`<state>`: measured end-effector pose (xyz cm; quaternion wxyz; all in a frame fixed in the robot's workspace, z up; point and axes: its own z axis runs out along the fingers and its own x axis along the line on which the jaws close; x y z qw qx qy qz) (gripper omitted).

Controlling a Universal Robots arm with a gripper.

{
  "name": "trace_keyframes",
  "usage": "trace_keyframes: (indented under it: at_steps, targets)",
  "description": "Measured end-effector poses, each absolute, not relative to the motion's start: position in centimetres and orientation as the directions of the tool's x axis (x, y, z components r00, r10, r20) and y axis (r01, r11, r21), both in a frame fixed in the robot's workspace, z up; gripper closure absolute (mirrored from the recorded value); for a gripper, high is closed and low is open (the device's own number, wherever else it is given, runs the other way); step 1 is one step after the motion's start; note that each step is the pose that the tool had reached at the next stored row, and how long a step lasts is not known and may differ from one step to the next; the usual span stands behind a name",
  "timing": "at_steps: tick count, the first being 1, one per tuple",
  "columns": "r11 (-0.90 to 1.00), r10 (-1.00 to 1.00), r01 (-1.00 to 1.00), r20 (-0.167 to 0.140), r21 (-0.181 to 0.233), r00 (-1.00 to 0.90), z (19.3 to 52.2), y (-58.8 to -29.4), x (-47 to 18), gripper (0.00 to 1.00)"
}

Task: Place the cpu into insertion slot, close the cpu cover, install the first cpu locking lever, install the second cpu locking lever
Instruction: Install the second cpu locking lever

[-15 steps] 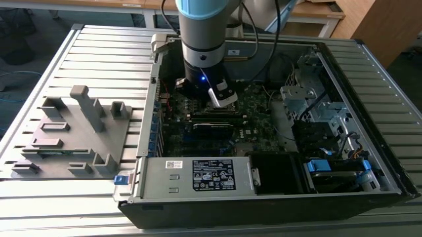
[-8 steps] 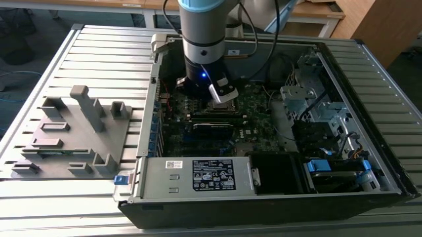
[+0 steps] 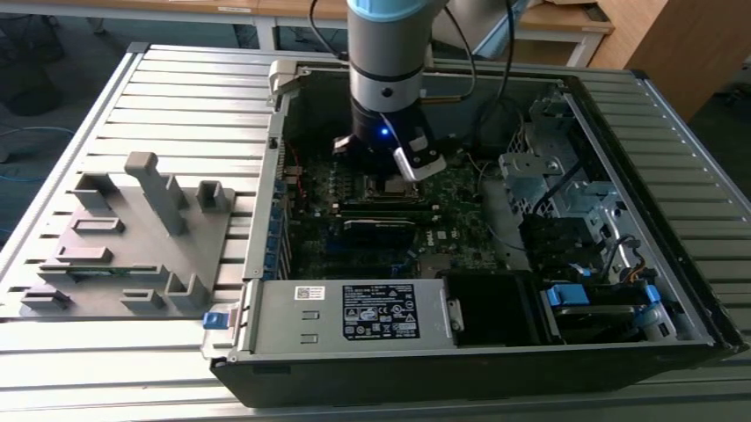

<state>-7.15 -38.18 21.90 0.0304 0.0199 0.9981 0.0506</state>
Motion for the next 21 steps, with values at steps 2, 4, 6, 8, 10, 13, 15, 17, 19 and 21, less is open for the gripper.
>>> trace_keyframes:
  at_steps: [2, 4, 6, 8, 10, 13, 15, 17, 19, 21]
  targets:
    - [0.994, 0.043, 0.037, -0.059, 0.101, -0.997, 21.9, -38.1, -6.4, 0.9]
    - [0.995, 0.043, 0.038, -0.059, 0.097, -0.997, 21.9, -38.0, -6.0, 0.9]
    - [0.995, 0.043, 0.038, -0.059, 0.09, -0.997, 21.9, -37.6, -5.9, 0.9]
    - [0.996, 0.043, 0.038, -0.06, 0.081, -0.997, 21.8, -37.1, -5.9, 0.9]
    - [0.997, 0.042, 0.038, -0.06, 0.074, -0.997, 21.8, -36.5, -5.9, 0.9]
    - [0.997, 0.042, 0.038, -0.06, 0.064, -0.997, 21.8, -35.9, -5.8, 0.9]
    - [0.998, 0.041, 0.038, -0.06, 0.059, -0.997, 21.7, -35.6, -5.7, 0.9]
    - [0.998, 0.041, 0.038, -0.061, 0.055, -0.997, 21.7, -35.4, -5.4, 0.9]
    - [0.998, 0.041, 0.038, -0.061, 0.051, -0.997, 21.6, -35.1, -5.2, 0.9]
    - [0.998, 0.042, 0.039, -0.061, 0.045, -0.997, 21.6, -35.1, -5.1, 0.9]
